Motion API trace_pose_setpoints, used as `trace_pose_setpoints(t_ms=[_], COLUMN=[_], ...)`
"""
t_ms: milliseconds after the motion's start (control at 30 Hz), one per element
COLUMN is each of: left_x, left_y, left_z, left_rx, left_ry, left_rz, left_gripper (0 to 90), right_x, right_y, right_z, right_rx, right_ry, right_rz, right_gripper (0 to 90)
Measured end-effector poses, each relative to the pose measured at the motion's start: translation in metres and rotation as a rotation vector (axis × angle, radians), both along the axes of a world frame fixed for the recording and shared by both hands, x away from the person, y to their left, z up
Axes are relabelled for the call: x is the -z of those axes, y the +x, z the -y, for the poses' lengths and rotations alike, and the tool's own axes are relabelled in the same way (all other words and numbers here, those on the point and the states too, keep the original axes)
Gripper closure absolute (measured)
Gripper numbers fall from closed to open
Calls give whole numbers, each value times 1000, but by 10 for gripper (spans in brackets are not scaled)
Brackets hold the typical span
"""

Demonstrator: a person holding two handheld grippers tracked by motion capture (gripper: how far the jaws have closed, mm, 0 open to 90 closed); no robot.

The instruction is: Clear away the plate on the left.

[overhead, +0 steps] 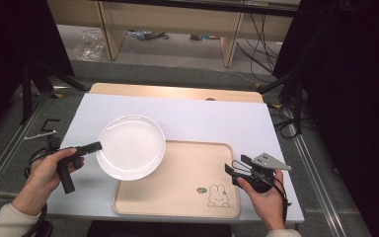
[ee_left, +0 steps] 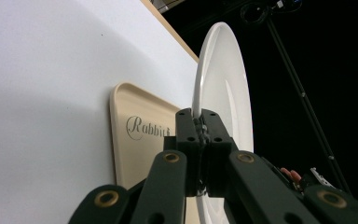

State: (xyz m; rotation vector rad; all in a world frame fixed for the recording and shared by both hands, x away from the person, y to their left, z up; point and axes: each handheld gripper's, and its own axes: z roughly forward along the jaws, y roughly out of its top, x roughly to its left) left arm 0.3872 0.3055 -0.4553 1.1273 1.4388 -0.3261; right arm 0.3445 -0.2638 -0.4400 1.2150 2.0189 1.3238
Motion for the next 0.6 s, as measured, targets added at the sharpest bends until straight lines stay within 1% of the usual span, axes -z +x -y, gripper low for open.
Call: trace_pose_setpoints(t_ms=[100,167,200,267,400,433,500,533,600], left_x=[0,0,1,-1,-1,1,1,-1,-1], left_y=[0,0,1,0,1,1,1,1,1], left_z=[2,3,4,4,6,6,7,7,7], left_rx=[3,3,3,12,15,10,13,22,23], left_ry=[0,-2,-20,2,1,-18,-16,5,2], left_rz=[-5,-1,13,-6,-3,13,13,-5,-7], left_gripper=[874,874,874,874,874,874,874,874,874], right_x=[0,0,0,0,0,0,0,0,0], right_y=[0,0,0,0,0,0,0,0,0], right_z=[0,0,0,0,0,0,0,0,0], right_rx=[0,1,1,0,1,1,0,-1,-1], right_ry=[0,1,0,0,0,0,-1,0,0], right_rz=[-1,-1,-2,-2,-3,-3,-4,-4,-5], right_gripper=[279,279,279,279,279,279,279,279,279])
